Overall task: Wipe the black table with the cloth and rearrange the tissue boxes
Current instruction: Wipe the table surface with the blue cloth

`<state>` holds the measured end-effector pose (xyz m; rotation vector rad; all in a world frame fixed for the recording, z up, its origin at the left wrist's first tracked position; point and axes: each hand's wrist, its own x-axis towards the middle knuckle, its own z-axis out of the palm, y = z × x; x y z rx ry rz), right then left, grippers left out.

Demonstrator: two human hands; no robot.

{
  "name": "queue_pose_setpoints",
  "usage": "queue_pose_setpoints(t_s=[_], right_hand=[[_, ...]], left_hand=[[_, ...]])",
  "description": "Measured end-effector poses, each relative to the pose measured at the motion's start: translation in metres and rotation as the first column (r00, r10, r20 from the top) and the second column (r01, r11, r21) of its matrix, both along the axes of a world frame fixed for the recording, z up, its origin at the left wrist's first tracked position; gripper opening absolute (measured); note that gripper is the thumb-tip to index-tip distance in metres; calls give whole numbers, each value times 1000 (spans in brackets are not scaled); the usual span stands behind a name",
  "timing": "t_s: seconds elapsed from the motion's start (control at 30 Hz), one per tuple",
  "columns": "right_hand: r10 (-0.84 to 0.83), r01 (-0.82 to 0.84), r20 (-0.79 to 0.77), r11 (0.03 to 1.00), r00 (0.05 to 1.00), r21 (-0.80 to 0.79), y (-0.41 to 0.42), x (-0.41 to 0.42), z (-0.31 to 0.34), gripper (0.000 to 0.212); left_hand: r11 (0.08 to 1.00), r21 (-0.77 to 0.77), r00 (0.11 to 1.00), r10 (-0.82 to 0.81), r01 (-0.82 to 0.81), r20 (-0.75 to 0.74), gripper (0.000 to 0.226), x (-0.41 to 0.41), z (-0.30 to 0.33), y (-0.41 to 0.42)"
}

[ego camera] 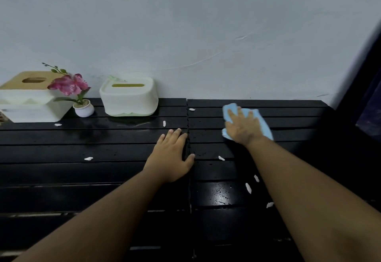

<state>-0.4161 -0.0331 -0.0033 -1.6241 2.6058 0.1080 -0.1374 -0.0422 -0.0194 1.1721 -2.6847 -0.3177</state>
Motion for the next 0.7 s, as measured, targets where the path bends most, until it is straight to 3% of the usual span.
queue_pose_setpoints(t_s=[0.13,0.23,0.33,0.37,0.5,0.57,0.63,0.7], right_hand=[[348,-350,47,936,936,49,-4,76,-1,58],[482,-487,129,874,867,8,6,70,11,55],[688,-688,-50,725,724,-2,12,24,12,37],[677,-680,-124,733,725,29,14,0,11,30],[328,-286,-194,934,925,215,29,-69,5,47],[135,-108,-232,986,963,128,20,-90,0,68],[-199,198,23,979,980,39,4,-88,2,77],[-288,290,77,957,955,-21,-18,-66,-2,68]], left_hand=[[996,85,998,10,-5,-58,72,1,9,4],[985,161,984,80,-54,-161,67,12,21,-5],[989,33,984,148,-146,-99,66,37,32,-29],[986,8,983,167,-167,-72,67,46,31,-35],[984,-8,984,176,-175,31,88,71,12,-40],[986,-17,986,167,-167,5,94,72,2,-42],[987,-29,987,160,-161,-18,93,71,-2,-46],[987,-41,988,153,-154,-31,91,71,-5,-49]])
